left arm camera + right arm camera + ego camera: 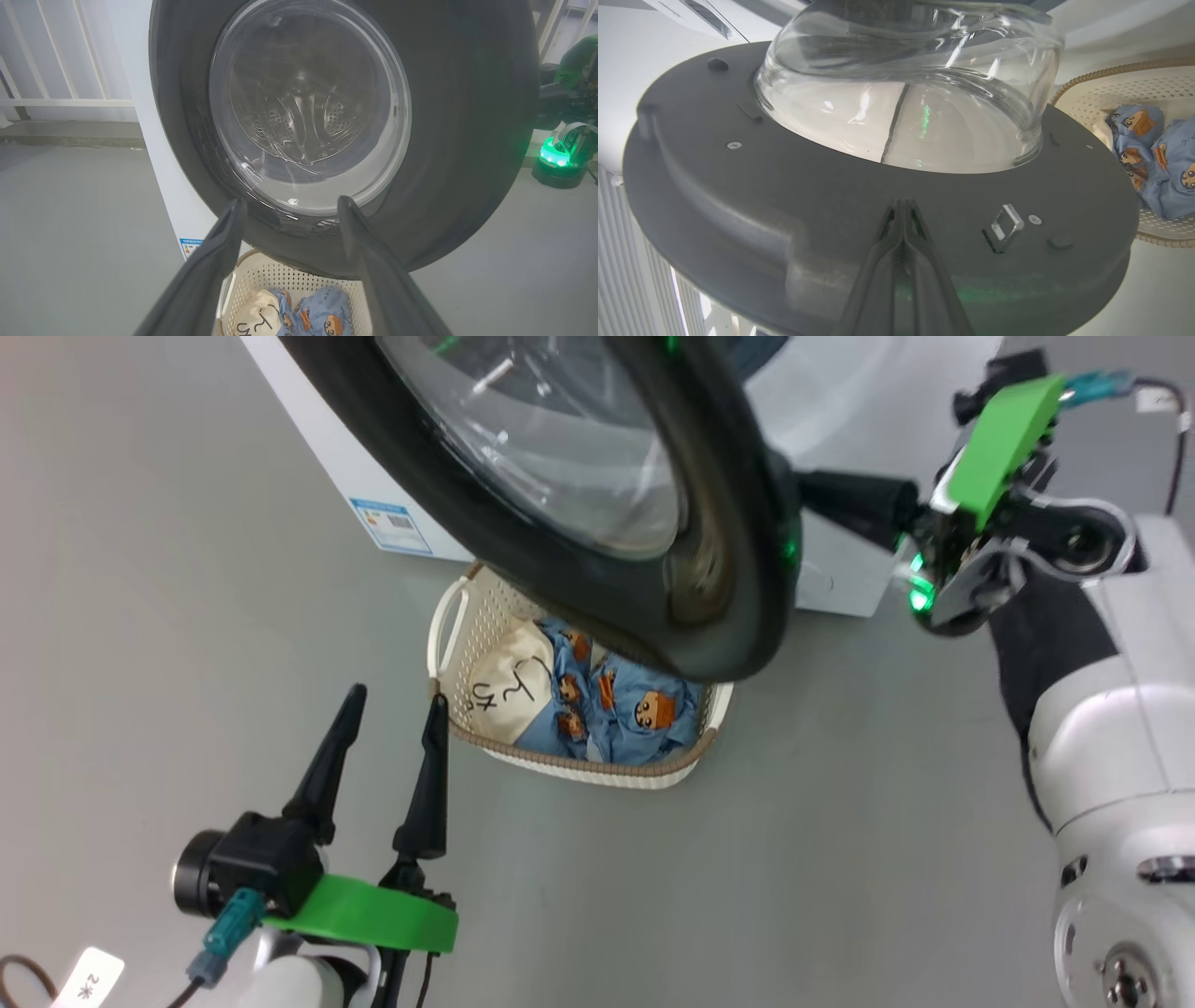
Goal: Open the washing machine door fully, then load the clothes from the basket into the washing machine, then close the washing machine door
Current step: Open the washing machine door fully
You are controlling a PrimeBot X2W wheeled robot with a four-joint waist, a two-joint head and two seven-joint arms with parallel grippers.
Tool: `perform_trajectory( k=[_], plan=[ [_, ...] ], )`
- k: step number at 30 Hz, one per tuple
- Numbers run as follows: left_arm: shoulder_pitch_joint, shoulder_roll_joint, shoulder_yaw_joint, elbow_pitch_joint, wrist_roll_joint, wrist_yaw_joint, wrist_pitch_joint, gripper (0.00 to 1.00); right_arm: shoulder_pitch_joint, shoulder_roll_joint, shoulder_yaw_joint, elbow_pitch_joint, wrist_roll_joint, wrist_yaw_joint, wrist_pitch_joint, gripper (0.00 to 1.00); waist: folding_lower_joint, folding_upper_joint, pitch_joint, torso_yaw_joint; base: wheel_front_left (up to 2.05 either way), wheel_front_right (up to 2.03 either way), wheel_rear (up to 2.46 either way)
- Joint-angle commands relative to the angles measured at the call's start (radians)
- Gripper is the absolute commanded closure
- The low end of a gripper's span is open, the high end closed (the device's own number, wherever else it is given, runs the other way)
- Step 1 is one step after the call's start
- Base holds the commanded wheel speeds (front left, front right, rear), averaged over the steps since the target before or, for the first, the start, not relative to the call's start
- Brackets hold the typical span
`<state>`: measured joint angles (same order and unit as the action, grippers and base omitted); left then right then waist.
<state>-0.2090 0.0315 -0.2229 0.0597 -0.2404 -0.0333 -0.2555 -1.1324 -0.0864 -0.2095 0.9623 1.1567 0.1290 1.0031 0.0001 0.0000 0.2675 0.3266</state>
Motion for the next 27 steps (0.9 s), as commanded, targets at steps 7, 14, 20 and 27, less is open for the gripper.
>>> perform_trajectory(
  k=[7,14,20,27],
  plan=[
    [0.029,0.019,0.039,-0.019,0.03,-0.022,-0.006,0.0,0.098,0.036,0.233,-0.056,0.213,0.002,-0.034,1.0,-0.0001,0.0,-0.076,0.009,0.0,0.0,0.0],
    [0.049,0.019,0.047,-0.02,0.038,-0.032,-0.006,0.0,0.174,0.036,0.478,-0.1,0.396,0.002,-0.127,1.0,-0.0001,0.0,-0.09,0.024,0.0,0.0,0.0],
    [0.047,0.019,0.044,-0.014,0.032,-0.031,-0.006,0.0,0.191,0.036,0.658,-0.118,0.523,0.002,-0.212,1.0,-0.0001,0.0,-0.086,0.041,0.0,0.0,0.0],
    [0.043,0.019,0.04,-0.009,0.023,-0.022,-0.006,0.0,0.185,0.036,0.807,-0.123,0.637,0.002,-0.281,1.0,-0.0001,0.0,-0.083,0.056,0.0,0.0,0.0]
  ],
)
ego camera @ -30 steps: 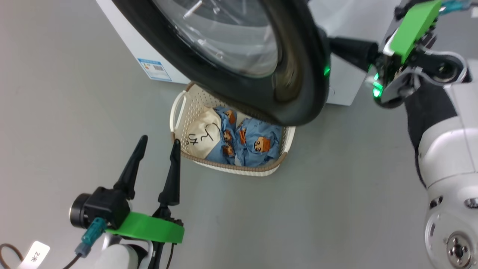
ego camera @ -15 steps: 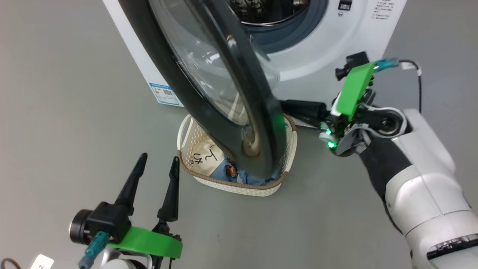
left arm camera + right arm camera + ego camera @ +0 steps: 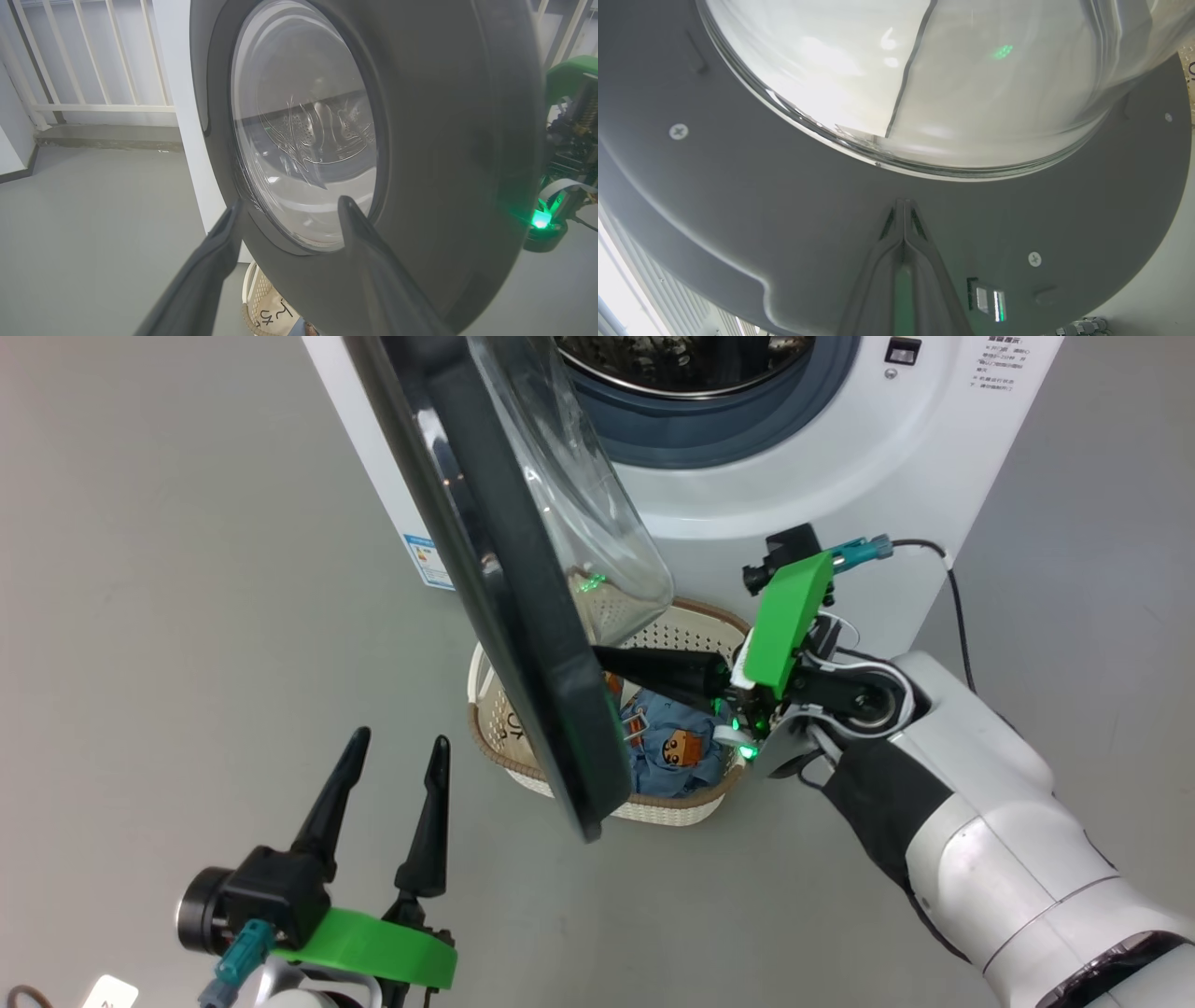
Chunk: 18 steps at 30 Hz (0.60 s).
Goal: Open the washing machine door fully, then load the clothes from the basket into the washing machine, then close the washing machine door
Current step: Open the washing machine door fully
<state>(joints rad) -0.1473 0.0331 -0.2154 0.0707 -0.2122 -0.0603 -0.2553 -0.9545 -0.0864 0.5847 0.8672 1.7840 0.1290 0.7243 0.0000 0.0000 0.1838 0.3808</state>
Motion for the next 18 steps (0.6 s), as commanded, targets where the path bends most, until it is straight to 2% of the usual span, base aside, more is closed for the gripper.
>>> perform_trajectory(
  k=[1,2,10,18],
  plan=[
    [-0.018,0.017,0.032,-0.019,-0.006,0.006,-0.006,0.0,0.005,0.036,0.036,-0.029,0.026,0.002,-0.011,1.0,0.0,0.0,0.001,0.003,0.0,0.0,0.0],
    [-0.017,0.017,0.033,-0.018,-0.009,0.009,-0.006,0.0,0.001,0.036,0.081,-0.03,0.06,0.002,-0.029,1.0,0.0,0.0,0.001,0.004,0.0,0.0,0.0],
    [-0.02,0.017,0.034,-0.017,-0.016,0.016,-0.006,0.0,-0.028,0.036,0.198,-0.025,0.159,0.002,-0.085,1.0,0.0,0.0,0.004,0.002,0.0,0.0,0.0],
    [-0.023,0.017,0.054,-0.021,-0.019,0.026,-0.006,0.0,-0.046,0.019,0.236,-0.017,0.212,0.002,-0.153,1.0,0.0,0.0,-0.001,-0.021,0.0,0.0,0.0]
  ],
)
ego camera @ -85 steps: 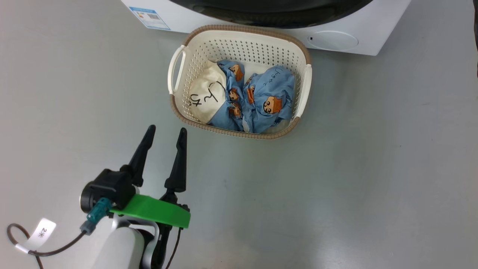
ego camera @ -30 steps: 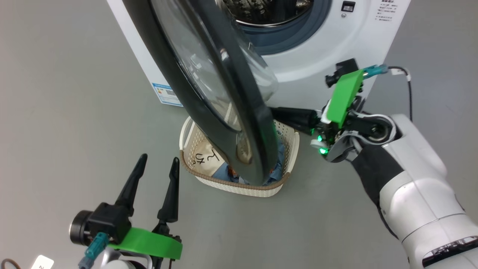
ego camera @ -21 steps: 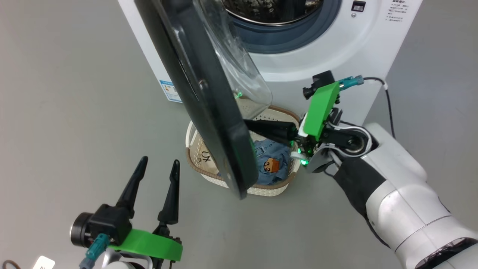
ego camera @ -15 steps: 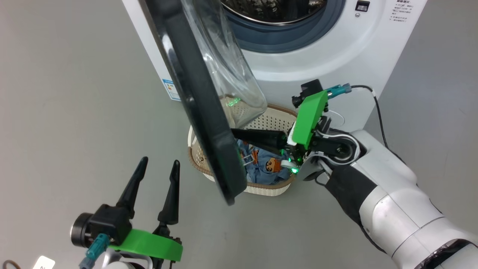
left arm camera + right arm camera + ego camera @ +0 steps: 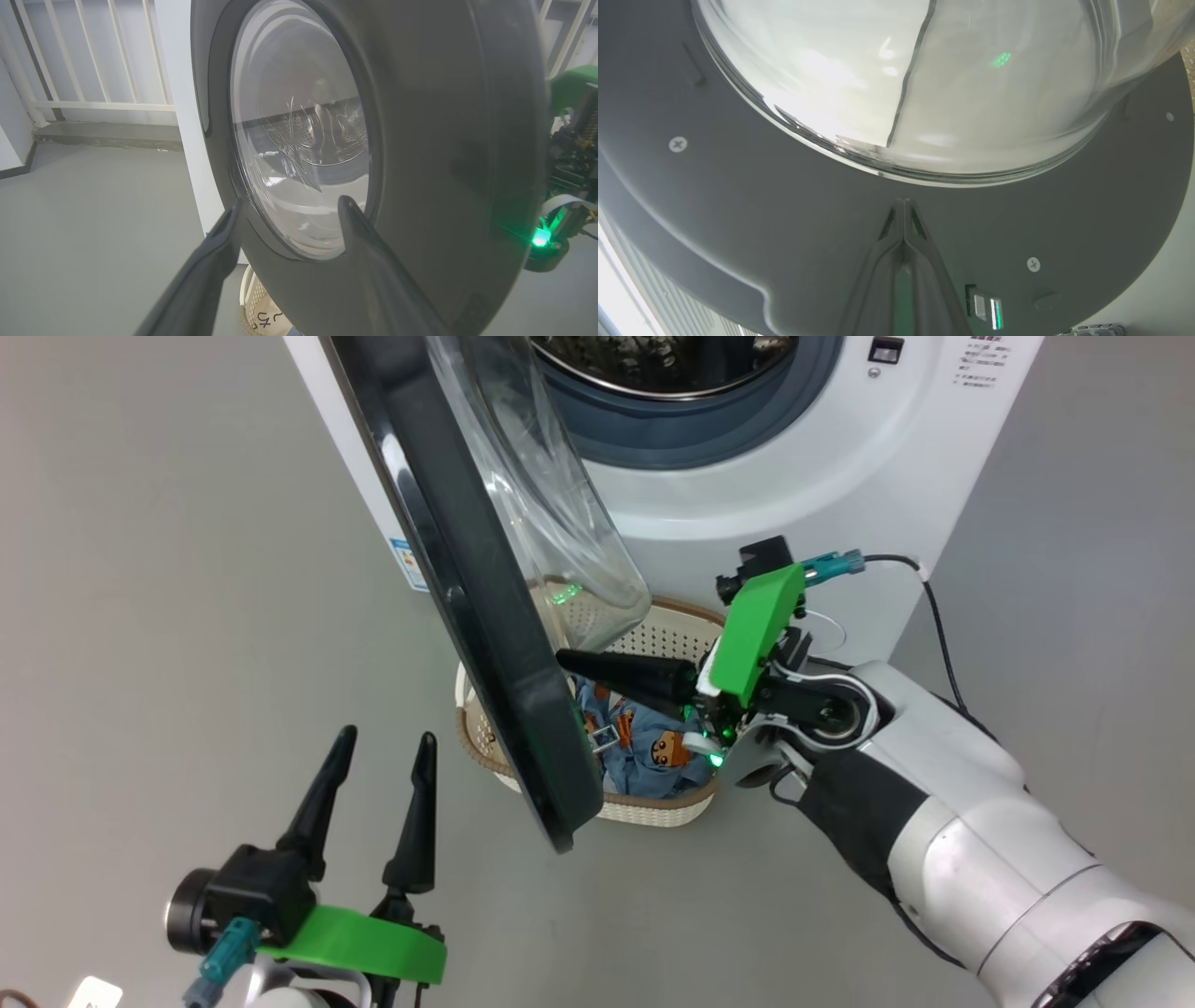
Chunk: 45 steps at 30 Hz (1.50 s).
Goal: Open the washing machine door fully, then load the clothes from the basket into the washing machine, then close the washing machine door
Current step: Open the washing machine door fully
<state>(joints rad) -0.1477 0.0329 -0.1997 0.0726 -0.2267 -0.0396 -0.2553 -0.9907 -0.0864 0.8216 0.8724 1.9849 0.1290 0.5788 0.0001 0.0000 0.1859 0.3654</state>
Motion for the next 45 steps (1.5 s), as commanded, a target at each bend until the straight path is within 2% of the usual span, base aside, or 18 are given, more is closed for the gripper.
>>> perform_trajectory(
  k=[1,9,10,11,12,13,19,22,23,25,27,31,34,37,38,40,45],
  plan=[
    [-0.022,0.017,0.041,-0.022,-0.003,0.006,-0.006,0.0,-0.005,0.01,-0.006,-0.028,0.02,0.002,-0.018,1.0,-0.0001,0.0,-0.006,-0.009,0.0,0.0,0.0],
    [-0.006,0.017,0.082,-0.03,0.013,0.007,-0.006,0.0,0.045,-0.112,-0.007,-0.133,0.008,0.002,-0.142,0.98,-0.0001,0.0,-0.023,-0.051,0.0,0.0,0.0],
    [-0.005,0.017,0.085,-0.031,0.015,0.006,-0.006,0.0,0.056,-0.128,-0.01,-0.152,0.004,0.002,-0.167,0.71,-0.0001,0.0,-0.026,-0.056,0.0,0.0,0.0],
    [-0.003,0.017,0.089,-0.031,0.017,0.006,-0.006,0.0,0.064,-0.146,-0.014,-0.172,-0.006,0.002,-0.202,0.1,-0.0001,0.0,-0.029,-0.061,0.0,0.0,0.0],
    [-0.002,0.017,0.092,-0.031,0.019,0.005,-0.006,0.0,0.074,-0.162,-0.021,-0.193,-0.016,0.002,-0.242,0.0,-0.0001,0.0,-0.031,-0.065,0.0,0.0,0.0],
    [0.0,0.017,0.099,-0.03,0.021,0.004,-0.006,0.0,0.094,-0.196,-0.025,-0.241,-0.051,0.002,-0.319,0.0,-0.0001,0.0,-0.036,-0.073,0.0,0.0,0.0],
    [0.01,0.017,0.114,-0.025,0.029,-0.001,-0.006,0.0,0.177,-0.33,-0.006,-0.394,-0.281,0.002,-0.625,0.0,-0.0001,0.0,-0.061,-0.091,0.0,0.0,0.0],
    [0.024,0.017,0.126,-0.029,0.037,-0.002,-0.006,0.0,0.209,-0.4,0.035,-0.439,-0.462,0.002,-0.775,0.0,-0.0001,0.0,-0.076,-0.107,0.0,0.0,0.0],
    [0.024,0.017,0.126,-0.029,0.037,-0.002,-0.006,0.0,0.209,-0.4,0.035,-0.439,-0.462,0.002,-0.775,0.0,-0.0001,0.0,-0.076,-0.107,0.0,0.0,0.0],
    [0.037,0.017,0.137,-0.031,0.043,-0.004,-0.006,0.0,0.235,-0.429,0.037,-0.452,-0.569,0.002,-0.822,0.0,-0.0001,0.0,-0.089,-0.12,0.0,0.0,0.0],
    [0.054,0.017,0.15,-0.034,0.05,-0.002,-0.006,0.0,0.273,-0.433,-0.006,-0.458,-0.655,0.002,-0.838,0.0,-0.0001,0.0,-0.103,-0.135,0.0,0.0,0.0],
    [0.092,0.017,0.173,-0.047,0.058,0.003,-0.006,0.0,0.398,-0.392,-0.211,-0.499,-0.899,0.002,-0.84,0.0,-0.0001,0.0,-0.127,-0.167,0.0,0.0,0.0],
    [0.119,0.017,0.189,-0.053,0.064,0.002,-0.006,0.0,0.535,-0.336,-0.358,-0.55,-1.068,0.002,-0.84,0.0,-0.0001,0.0,-0.15,-0.188,0.0,0.0,0.0],
    [0.151,0.017,0.206,-0.057,0.063,0.002,-0.006,0.0,0.67,-0.273,-0.475,-0.597,-1.177,0.002,-0.84,0.0,-0.0001,0.0,-0.17,-0.21,0.0,0.0,0.0],
    [0.163,0.017,0.21,-0.06,0.062,0.003,-0.006,0.0,0.703,-0.271,-0.494,-0.616,-1.24,0.002,-0.84,0.0,-0.0001,0.0,-0.176,-0.216,0.0,0.0,0.0],
    [0.186,0.017,0.217,-0.061,0.057,0.005,-0.006,0.0,0.773,-0.226,-0.544,-0.641,-1.275,0.002,-0.84,0.0,-0.0001,0.0,-0.187,-0.231,0.0,0.0,0.0],
    [0.237,0.017,0.22,-0.076,0.049,0.022,-0.006,0.0,0.903,-0.171,-0.614,-0.697,-1.412,0.002,-0.84,0.0,-0.0001,0.0,-0.208,-0.26,0.0,0.0,0.0]
  ],
)
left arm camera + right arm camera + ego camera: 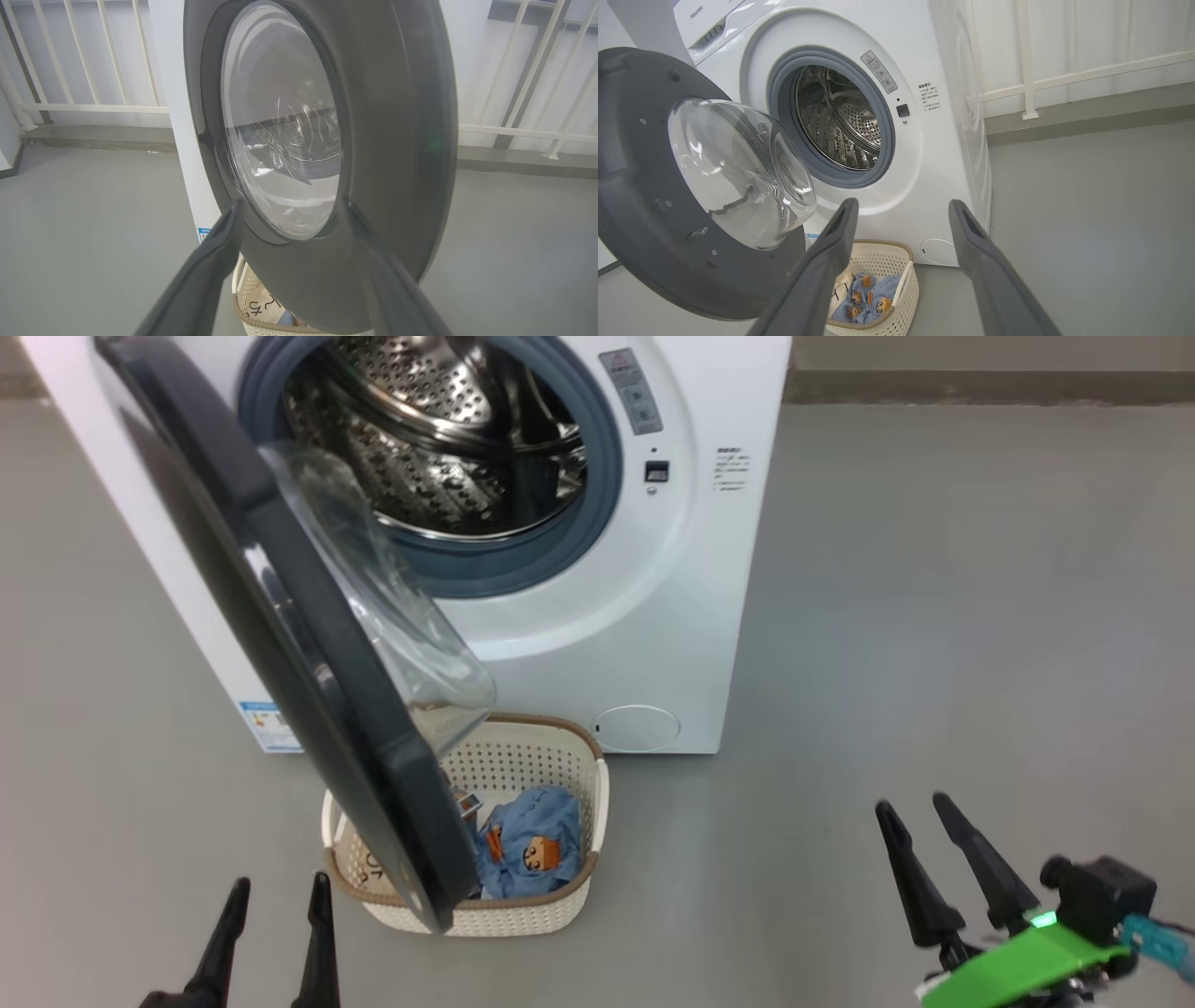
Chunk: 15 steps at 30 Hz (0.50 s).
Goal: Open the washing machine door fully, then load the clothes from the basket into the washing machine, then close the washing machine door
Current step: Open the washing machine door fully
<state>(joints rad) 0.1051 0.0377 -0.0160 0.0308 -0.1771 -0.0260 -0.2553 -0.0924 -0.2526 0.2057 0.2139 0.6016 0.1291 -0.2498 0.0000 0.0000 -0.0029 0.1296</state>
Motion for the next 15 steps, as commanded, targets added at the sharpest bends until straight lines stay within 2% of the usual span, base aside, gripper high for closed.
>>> perform_trajectory(
  k=[1,9,15],
  plan=[
    [-0.009,0.013,0.037,-0.038,-0.003,0.011,-0.006,0.0,0.025,0.003,-0.013,-0.053,-0.066,0.002,-0.012,0.0,0.0,0.0,-0.02,-0.028,0.0,0.0,0.0],
    [0.025,0.013,0.055,-0.057,-0.01,0.023,-0.006,0.0,0.144,0.08,-0.1,-0.138,-0.257,0.002,-0.012,0.0,0.0,0.0,-0.028,-0.049,0.0,0.0,0.0],
    [0.041,0.013,0.076,-0.069,-0.019,0.036,-0.006,0.0,0.196,0.115,-0.143,-0.155,-0.329,0.002,-0.012,0.0,0.0,0.0,-0.036,-0.054,0.0,0.0,0.0]
  ],
)
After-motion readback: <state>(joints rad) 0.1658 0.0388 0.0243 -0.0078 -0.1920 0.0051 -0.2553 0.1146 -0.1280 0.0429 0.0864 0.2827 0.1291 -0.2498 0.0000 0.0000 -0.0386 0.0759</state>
